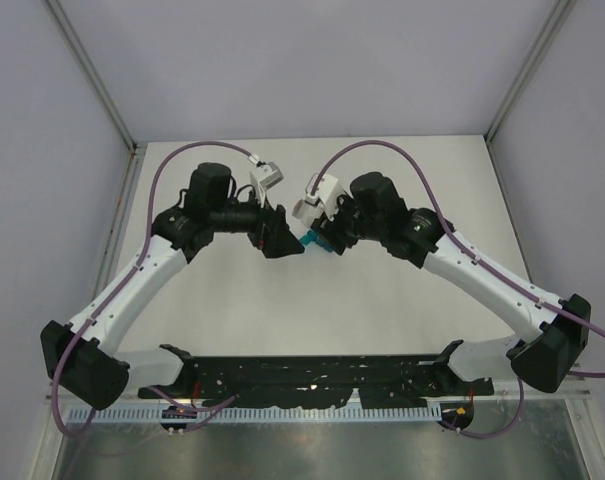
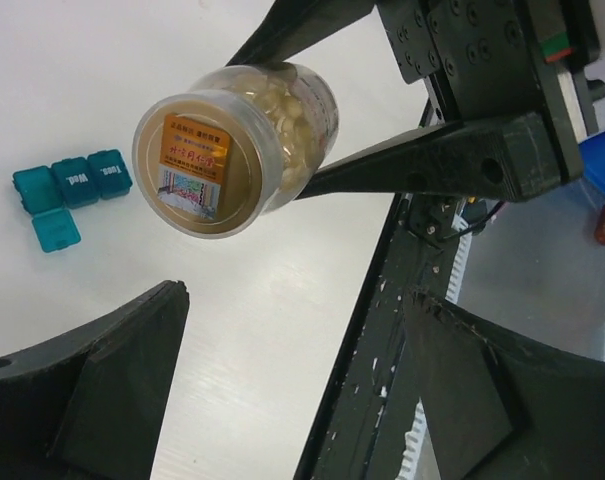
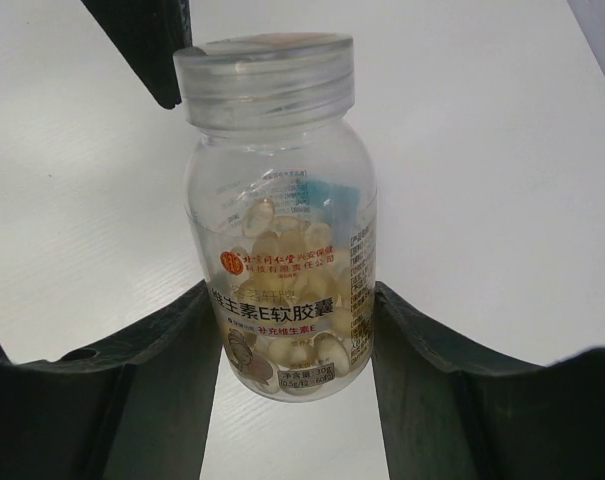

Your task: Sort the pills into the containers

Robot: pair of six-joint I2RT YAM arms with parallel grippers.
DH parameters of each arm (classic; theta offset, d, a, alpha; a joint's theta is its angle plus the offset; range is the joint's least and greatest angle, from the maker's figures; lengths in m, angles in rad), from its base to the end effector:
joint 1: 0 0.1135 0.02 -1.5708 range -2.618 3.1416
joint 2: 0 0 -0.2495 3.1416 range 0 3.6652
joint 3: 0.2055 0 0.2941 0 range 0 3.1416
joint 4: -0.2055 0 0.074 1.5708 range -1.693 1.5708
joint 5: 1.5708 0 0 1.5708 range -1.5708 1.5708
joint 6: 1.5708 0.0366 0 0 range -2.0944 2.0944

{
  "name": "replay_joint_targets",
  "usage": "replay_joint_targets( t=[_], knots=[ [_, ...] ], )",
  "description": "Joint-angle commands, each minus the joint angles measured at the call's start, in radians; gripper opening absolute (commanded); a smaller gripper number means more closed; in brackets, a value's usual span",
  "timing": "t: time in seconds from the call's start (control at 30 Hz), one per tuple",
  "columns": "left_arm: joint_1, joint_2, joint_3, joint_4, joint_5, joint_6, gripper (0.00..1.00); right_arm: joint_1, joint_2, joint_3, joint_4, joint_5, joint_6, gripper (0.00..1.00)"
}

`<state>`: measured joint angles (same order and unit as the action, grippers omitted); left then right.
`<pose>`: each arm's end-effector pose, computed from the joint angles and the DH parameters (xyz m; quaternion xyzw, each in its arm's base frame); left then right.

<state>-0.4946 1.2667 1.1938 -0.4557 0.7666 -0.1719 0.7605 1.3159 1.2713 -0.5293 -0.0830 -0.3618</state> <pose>0.2727 -0.1759 0.3398 0.3130 0.7640 -0.4575 0.3302 0.2444 0.2367 0.3421 -0.4838 0.7324 0.1303 0.4610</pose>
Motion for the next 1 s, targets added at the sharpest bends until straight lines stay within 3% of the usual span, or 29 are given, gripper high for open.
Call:
replay_joint_targets(
  t=[0.0, 0.13, 0.37, 0.77, 0.97],
  knots=[
    [0.001, -0.078, 0.047, -0.089, 0.045, 0.234, 0.93, -0.007, -0.044, 0.023, 0.005, -0.133, -0.005, 0.06],
    [0.001, -0.121, 0.046, -0.116, 0.040, 0.363, 1.00, -0.013, -0.046, 0.030, -0.024, -0.217, -0.016, 0.05],
    [-0.001, -0.202, 0.009, -0.090, 0.069, 0.534, 1.00, -0.024, -0.018, 0.086, -0.138, -0.455, -0.057, 0.05],
    [-0.009, -0.205, 0.027, -0.124, 0.189, 0.687, 0.99, -0.027, 0.065, 0.184, -0.313, -0.689, -0.141, 0.06],
    [-0.018, -0.198, 0.023, -0.124, 0.206, 0.672, 0.85, -0.027, 0.074, 0.188, -0.311, -0.687, -0.144, 0.06]
  ],
)
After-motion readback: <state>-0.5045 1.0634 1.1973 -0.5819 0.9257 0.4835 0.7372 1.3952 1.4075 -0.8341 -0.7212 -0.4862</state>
